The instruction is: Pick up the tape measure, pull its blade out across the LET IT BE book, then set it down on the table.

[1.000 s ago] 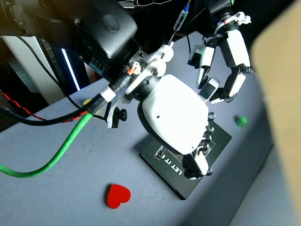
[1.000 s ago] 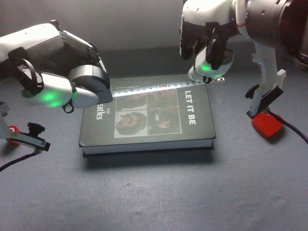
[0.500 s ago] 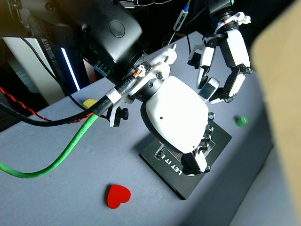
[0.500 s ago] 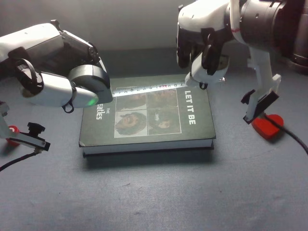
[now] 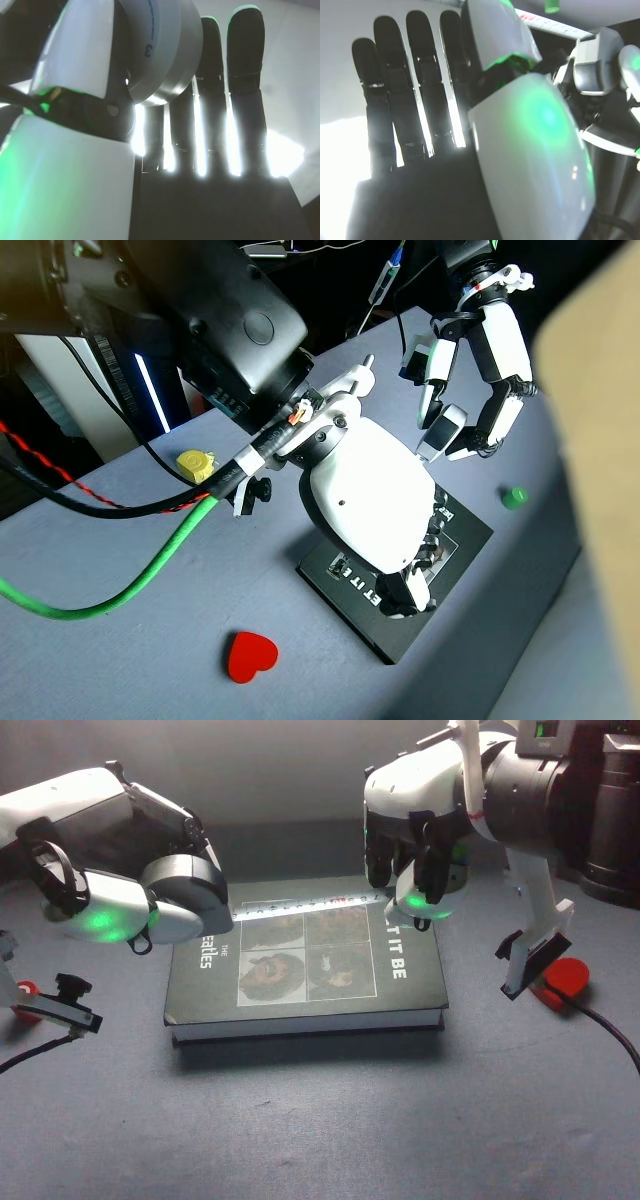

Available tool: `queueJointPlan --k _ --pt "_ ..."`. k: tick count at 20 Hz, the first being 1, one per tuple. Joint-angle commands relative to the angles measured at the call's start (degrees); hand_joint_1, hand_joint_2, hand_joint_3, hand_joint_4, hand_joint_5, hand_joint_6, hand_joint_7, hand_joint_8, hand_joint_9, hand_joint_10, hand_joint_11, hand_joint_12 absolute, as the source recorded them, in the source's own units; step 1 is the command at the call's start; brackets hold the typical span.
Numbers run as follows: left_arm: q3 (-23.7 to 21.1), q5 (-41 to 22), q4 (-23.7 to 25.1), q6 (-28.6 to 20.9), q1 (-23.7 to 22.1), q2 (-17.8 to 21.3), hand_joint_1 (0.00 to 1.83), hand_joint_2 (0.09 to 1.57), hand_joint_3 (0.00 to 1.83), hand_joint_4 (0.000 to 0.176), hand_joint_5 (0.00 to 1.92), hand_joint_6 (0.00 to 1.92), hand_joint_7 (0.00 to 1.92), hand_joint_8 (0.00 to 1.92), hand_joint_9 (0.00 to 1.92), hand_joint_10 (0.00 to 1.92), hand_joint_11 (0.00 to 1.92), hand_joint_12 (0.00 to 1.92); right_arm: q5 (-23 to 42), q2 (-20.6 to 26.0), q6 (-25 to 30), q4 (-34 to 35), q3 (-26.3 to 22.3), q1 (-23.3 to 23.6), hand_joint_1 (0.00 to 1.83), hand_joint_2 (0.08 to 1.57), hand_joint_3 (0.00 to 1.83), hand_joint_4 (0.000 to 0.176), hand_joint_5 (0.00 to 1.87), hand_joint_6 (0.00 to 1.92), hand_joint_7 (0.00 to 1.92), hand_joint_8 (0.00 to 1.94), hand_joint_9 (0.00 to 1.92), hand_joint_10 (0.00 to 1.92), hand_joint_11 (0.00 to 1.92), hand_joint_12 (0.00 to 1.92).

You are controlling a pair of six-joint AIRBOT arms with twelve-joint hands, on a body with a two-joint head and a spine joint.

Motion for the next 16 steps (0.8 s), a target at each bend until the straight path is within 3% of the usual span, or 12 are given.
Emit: queueJointPlan --k 1,16 --pt "0.17 -4.77 0.75 -0.66 -1.05 -0.16 1.37 1.14 0.0 0.0 0.85 0.92 0.96 1.07 0.85 1.38 0.83 1.24 -1.45 0.26 -0.06 -3.26 0.05 0.65 1.06 1.09 0.0 0.0 0.87 0.0 0.91 0.0 0.86 0.01 0.48 0.85" --pt "0.12 -4.69 1.18 -0.84 -1.22 -0.04 1.37 1.14 0.0 0.0 0.86 0.9 0.97 1.05 0.85 1.38 0.84 1.22 -1.41 0.2 -0.06 -3.32 0.03 0.66 1.05 1.09 0.0 0.0 0.88 0.01 0.93 0.01 0.9 0.02 0.49 0.85"
